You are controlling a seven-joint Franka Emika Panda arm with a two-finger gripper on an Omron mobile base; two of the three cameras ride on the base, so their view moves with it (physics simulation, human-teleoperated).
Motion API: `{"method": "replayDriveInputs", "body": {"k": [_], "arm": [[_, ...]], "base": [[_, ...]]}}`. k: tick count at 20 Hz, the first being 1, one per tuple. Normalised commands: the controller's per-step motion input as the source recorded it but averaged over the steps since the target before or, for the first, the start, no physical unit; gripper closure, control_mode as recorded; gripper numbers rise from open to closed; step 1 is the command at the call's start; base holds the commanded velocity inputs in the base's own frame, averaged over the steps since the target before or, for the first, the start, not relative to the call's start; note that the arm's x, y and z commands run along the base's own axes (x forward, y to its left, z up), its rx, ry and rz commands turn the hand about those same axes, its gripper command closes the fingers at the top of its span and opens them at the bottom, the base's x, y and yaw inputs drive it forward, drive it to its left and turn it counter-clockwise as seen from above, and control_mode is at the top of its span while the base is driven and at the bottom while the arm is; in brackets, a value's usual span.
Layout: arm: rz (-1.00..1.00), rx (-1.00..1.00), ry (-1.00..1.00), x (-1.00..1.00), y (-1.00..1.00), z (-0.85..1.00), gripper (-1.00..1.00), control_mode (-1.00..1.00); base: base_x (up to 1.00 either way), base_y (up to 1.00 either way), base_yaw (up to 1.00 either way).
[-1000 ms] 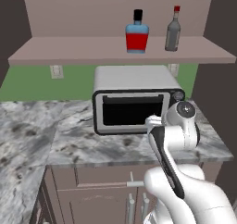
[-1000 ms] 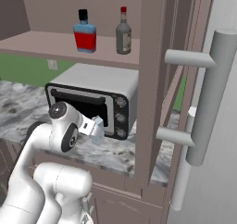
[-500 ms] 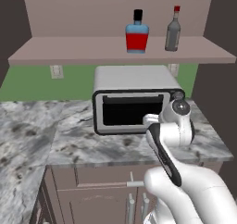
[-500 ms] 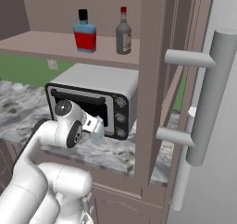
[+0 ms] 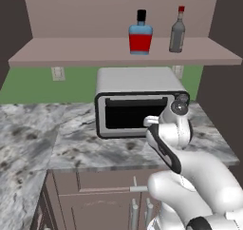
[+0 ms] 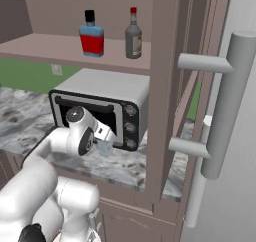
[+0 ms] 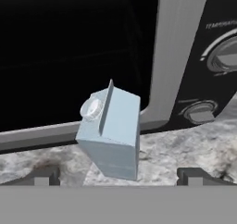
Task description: Sort all alcoholic drinks to one cabinet, and non-alcoholic drinks to the other.
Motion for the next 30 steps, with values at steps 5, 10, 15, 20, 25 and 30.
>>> {"method": "replayDriveInputs", "body": {"k": [5,10,15,20,25,30], "arm": [[0.00,0.00,0.00,0.30,0.00,-0.36,-1.00,-1.00],[0.00,0.00,0.00,0.24,0.00,-0.34,-1.00,-1.00],[0.00,0.00,0.00,0.17,0.00,-0.31,-1.00,-1.00],[0.00,0.00,0.00,0.12,-0.02,-0.19,-1.00,-1.00],[0.00,0.00,-0.02,0.08,-0.03,-0.13,-1.00,-1.00],[0.00,0.00,0.00,0.01,0.00,-0.16,-1.00,-1.00]], "base": [[0.00,0.00,0.00],[0.00,0.00,0.00],[0.00,0.00,0.00],[0.00,0.00,0.00],[0.00,0.00,0.00],[0.00,0.00,0.00]]}}
